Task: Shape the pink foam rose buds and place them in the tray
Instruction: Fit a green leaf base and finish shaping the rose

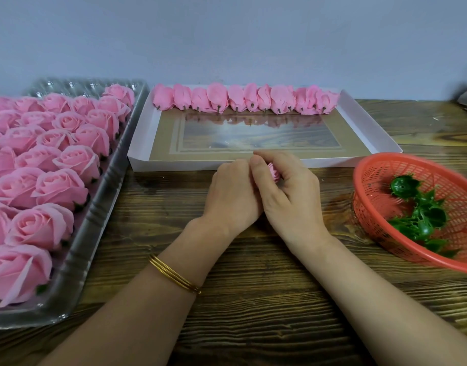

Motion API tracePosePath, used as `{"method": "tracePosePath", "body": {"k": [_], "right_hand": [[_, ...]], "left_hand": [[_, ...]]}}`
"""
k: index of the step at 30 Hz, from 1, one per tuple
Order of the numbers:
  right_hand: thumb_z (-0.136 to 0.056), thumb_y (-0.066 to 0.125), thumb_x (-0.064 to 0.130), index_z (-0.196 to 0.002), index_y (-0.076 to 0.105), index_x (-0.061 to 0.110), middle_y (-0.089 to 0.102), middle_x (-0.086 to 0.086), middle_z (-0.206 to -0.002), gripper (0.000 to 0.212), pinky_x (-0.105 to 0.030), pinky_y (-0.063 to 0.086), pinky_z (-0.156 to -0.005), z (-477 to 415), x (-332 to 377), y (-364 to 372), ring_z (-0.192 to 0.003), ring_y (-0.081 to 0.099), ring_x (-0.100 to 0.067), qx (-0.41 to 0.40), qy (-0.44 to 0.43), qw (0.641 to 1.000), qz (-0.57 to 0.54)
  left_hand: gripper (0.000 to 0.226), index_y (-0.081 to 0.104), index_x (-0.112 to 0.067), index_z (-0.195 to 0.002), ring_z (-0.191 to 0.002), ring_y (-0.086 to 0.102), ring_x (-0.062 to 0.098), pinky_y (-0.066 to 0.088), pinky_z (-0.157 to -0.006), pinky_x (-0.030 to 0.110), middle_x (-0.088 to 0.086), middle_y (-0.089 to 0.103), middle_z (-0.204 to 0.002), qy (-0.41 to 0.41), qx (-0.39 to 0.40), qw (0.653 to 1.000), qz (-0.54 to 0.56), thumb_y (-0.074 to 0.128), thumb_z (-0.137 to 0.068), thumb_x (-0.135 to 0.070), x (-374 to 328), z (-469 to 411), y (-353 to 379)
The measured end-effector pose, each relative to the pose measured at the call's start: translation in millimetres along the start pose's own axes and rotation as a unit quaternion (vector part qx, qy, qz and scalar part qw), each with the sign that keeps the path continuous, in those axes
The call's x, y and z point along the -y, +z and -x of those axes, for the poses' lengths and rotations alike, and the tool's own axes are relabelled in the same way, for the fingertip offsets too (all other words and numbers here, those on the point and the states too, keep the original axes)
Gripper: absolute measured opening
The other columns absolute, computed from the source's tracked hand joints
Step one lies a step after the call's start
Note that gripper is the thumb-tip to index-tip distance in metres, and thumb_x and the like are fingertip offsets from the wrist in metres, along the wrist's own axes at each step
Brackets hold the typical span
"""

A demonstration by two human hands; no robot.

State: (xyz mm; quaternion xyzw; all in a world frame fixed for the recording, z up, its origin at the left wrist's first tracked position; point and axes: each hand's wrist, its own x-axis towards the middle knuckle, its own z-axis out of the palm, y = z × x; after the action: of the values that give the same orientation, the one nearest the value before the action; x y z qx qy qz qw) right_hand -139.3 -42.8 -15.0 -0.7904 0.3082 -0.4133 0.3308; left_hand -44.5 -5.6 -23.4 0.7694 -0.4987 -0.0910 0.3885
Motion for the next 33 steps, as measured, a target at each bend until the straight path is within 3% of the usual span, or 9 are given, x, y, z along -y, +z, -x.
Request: {"method": "tracePosePath", "body": {"k": [4,7,11,17,20,25,29,33], "right_hand": [[-0.091,0.052,0.037,-0.111,0.07,0.009,0.07,0.001,-0.105,0.038,-0.033,0.046,-0.094,0.4,-0.2,1.0,-0.102,0.061,-0.013,0.014,0.004,1.0,0.006],[-0.091,0.052,0.039,-0.118,0.066,0.01,0.066,0.005,-0.108,0.042,-0.021,0.043,-0.094,1.0,-1.2,1.5,-0.105,0.058,-0.008,0.024,0.007,1.0,0.006],[-0.09,0.05,0.045,-0.128,0.059,0.013,0.06,0.01,-0.113,0.05,-0.009,0.037,-0.092,1.3,-2.6,2.2,-0.108,0.053,-0.001,0.044,0.021,0.999,0.002],[-0.089,0.045,0.052,-0.142,0.046,0.015,0.06,0.0,-0.13,0.065,-0.026,0.04,-0.101,2.2,-1.2,3.0,-0.119,0.054,-0.012,0.065,0.044,0.997,-0.003],[-0.089,0.044,0.055,-0.144,0.041,0.016,0.058,-0.002,-0.132,0.068,-0.027,0.039,-0.101,2.7,-1.0,3.6,-0.122,0.053,-0.014,0.07,0.053,0.996,-0.004],[-0.087,0.037,0.064,-0.147,0.037,0.015,0.055,-0.004,-0.138,0.078,-0.033,0.036,-0.106,2.4,-1.2,3.0,-0.128,0.049,-0.016,0.091,0.065,0.994,-0.015],[-0.088,0.037,0.064,-0.148,0.035,0.014,0.051,-0.001,-0.142,0.078,-0.029,0.033,-0.111,1.6,-3.4,2.8,-0.132,0.043,-0.011,0.106,0.068,0.992,-0.014],[-0.085,0.032,0.072,-0.142,0.043,0.012,0.047,0.001,-0.143,0.083,-0.021,0.029,-0.109,-0.7,-6.2,1.9,-0.135,0.036,-0.004,0.127,0.054,0.99,0.005]], "left_hand": [[0.018,0.064,-0.02,-0.08,-0.075,0.062,0.017,0.048,-0.066,0.032,-0.003,0.065,-0.077,-0.012,0.004,1.0,-0.001,0.054,-0.094,-0.029,-1.3,-0.2,0.9],[0.025,0.053,-0.031,-0.07,-0.072,0.06,0.015,0.043,-0.065,0.028,-0.006,0.062,-0.073,-0.007,0.003,1.0,0.007,0.054,-0.094,-0.025,-3.1,0.2,-0.3],[0.026,0.049,-0.031,-0.069,-0.073,0.06,0.017,0.046,-0.068,0.03,-0.008,0.059,-0.067,0.006,-0.008,1.0,-0.002,0.053,-0.094,-0.024,-5.2,0.5,-1.1],[0.035,0.047,-0.037,-0.063,-0.072,0.061,0.013,0.044,-0.066,0.027,-0.013,0.055,-0.062,0.013,-0.025,0.998,0.05,0.055,-0.095,-0.024,-5.7,2.2,-2.3],[0.039,0.045,-0.036,-0.06,-0.062,0.055,0.003,0.036,-0.057,0.012,-0.014,0.052,-0.057,0.025,-0.035,0.998,0.049,0.056,-0.094,-0.022,-6.1,2.4,-2.5],[0.04,0.043,-0.032,-0.058,-0.057,0.049,-0.002,0.034,-0.053,0.009,-0.015,0.048,-0.055,0.024,-0.048,0.998,0.034,0.055,-0.095,-0.02,-6.5,2.1,-2.3],[0.035,0.049,-0.029,-0.063,-0.063,0.055,0.006,0.035,-0.057,0.015,-0.012,0.051,-0.06,0.029,-0.045,0.998,0.037,0.052,-0.097,-0.019,-7.1,2.8,-2.9],[0.031,0.061,-0.008,-0.071,-0.071,0.062,0.025,0.048,-0.068,0.04,-0.002,0.059,-0.064,0.046,-0.054,0.994,0.078,0.05,-0.096,-0.022,-7.8,3.5,-3.2]]}}
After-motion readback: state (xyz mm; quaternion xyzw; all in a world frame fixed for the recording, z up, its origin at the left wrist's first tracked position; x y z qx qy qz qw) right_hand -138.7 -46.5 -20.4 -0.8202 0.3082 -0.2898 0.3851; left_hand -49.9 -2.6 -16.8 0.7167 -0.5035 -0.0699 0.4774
